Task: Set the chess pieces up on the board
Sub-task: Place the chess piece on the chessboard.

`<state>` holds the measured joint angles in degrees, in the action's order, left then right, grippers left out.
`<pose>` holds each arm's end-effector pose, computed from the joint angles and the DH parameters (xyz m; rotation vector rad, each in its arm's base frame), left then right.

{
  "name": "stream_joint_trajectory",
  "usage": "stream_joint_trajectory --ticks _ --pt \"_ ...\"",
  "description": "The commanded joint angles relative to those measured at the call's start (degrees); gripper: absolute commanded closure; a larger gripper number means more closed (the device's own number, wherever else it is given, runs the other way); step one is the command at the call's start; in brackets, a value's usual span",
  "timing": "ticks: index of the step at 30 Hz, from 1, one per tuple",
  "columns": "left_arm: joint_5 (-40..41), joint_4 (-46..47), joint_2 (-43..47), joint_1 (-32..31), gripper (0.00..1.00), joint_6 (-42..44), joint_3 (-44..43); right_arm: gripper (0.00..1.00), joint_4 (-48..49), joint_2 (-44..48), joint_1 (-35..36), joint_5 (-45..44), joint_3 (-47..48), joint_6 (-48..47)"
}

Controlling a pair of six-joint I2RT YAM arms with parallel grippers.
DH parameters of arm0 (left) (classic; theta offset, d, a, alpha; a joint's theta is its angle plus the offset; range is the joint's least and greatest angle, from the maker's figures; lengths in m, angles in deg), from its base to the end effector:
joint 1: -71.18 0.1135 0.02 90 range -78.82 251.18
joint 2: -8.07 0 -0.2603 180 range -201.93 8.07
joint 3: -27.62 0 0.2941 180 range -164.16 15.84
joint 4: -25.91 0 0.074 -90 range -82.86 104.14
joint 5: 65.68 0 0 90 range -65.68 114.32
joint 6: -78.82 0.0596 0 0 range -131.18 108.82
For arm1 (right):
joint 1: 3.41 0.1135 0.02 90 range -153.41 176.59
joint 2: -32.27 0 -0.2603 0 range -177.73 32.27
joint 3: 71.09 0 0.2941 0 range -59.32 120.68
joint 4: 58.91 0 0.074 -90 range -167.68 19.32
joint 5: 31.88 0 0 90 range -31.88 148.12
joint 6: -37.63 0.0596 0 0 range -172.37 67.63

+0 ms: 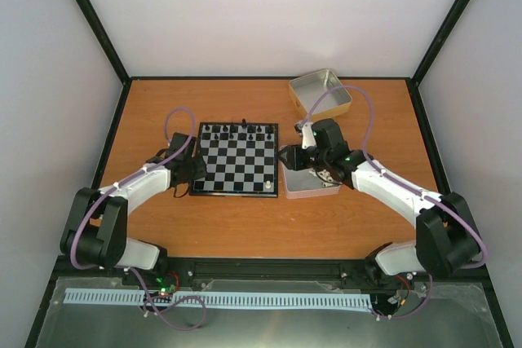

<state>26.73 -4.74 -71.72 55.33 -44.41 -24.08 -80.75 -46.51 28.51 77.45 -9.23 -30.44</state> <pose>0.2918 -0.0802 0.1170 -0.4106 2.5844 -0.2540 0.2886 0.2030 0.2017 -0.3951 2.3205 0.8657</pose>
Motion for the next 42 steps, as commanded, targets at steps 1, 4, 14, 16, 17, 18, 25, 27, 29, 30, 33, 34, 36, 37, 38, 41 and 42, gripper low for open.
stream_joint_trajectory --ticks 1,4,14,16,17,18,25,27,29,30,33,34,36,37,38,41,42 --pt "0.9 1.2 -2.0 0.2 0.69 0.7 -2.3 0.51 0.1 1.9 -1.1 -2.5 -0.1 1.1" --pt "1.1 1.6 -3.3 0.2 0.70 0.6 -3.2 0.51 0.1 1.7 -1.4 -2.1 -0.6 1.7" --pt "1.7 -0.8 -3.4 0.2 0.77 0.4 -3.2 0.53 -0.1 2.4 -1.7 -2.3 -1.3 2.0" --pt "1.2 -1.5 -3.4 0.2 0.77 0.5 -2.8 0.54 0.0 2.3 -1.8 -2.2 -1.4 2.2" --pt "0.8 -1.5 -3.3 0.2 0.78 0.5 -2.5 0.54 0.1 2.2 -1.8 -2.1 -1.4 2.2" --pt "0.5 -1.5 -3.3 0.2 0.80 0.5 -2.2 0.54 0.1 2.1 -1.8 -2.0 -1.3 2.3" --pt "0.0 -1.7 -3.0 0.2 0.87 0.7 -2.1 0.54 0.1 2.1 -1.8 -2.3 -1.3 2.5" --pt "0.0 -2.0 -3.1 0.2 0.88 0.6 -2.1 0.54 -0.2 2.1 -1.9 -2.6 -1.3 2.7" --pt "0.5 -2.3 -3.1 0.2 0.88 0.3 -2.0 0.54 -0.3 2.2 -2.0 -2.8 -1.5 2.7" --pt "0.8 -2.4 -3.1 0.2 0.88 0.2 -1.9 0.54 -0.3 2.3 -2.0 -2.9 -1.6 2.8" --pt "1.1 -3.0 -2.9 0.2 0.87 0.1 -1.9 0.55 -0.4 2.2 -2.0 -3.0 -1.6 3.0" --pt "1.1 -3.1 -2.7 0.2 0.86 0.1 -1.9 0.55 -0.5 2.2 -2.1 -3.1 -1.6 3.1" --pt "0.8 -3.2 -2.6 0.2 0.82 0.2 -2.0 0.55 -0.8 2.2 -2.2 -3.8 -1.4 3.3" --pt "0.5 -3.1 -2.6 0.2 0.80 0.4 -2.4 0.55 -1.1 2.2 -2.3 -4.3 -1.3 3.5" --pt "0.2 -3.3 -2.6 0.2 0.78 0.5 -2.8 0.55 -1.6 2.2 -2.3 -5.3 -1.2 3.8" --pt "0.2 -4.5 -1.9 0.2 0.71 0.9 -4.4 0.54 -4.1 2.3 -2.5 -10.4 -0.8 4.9" --pt "0.3 -5.0 -1.4 0.2 0.70 0.9 -5.0 0.54 -5.0 2.4 -2.7 -12.5 -0.7 5.4"
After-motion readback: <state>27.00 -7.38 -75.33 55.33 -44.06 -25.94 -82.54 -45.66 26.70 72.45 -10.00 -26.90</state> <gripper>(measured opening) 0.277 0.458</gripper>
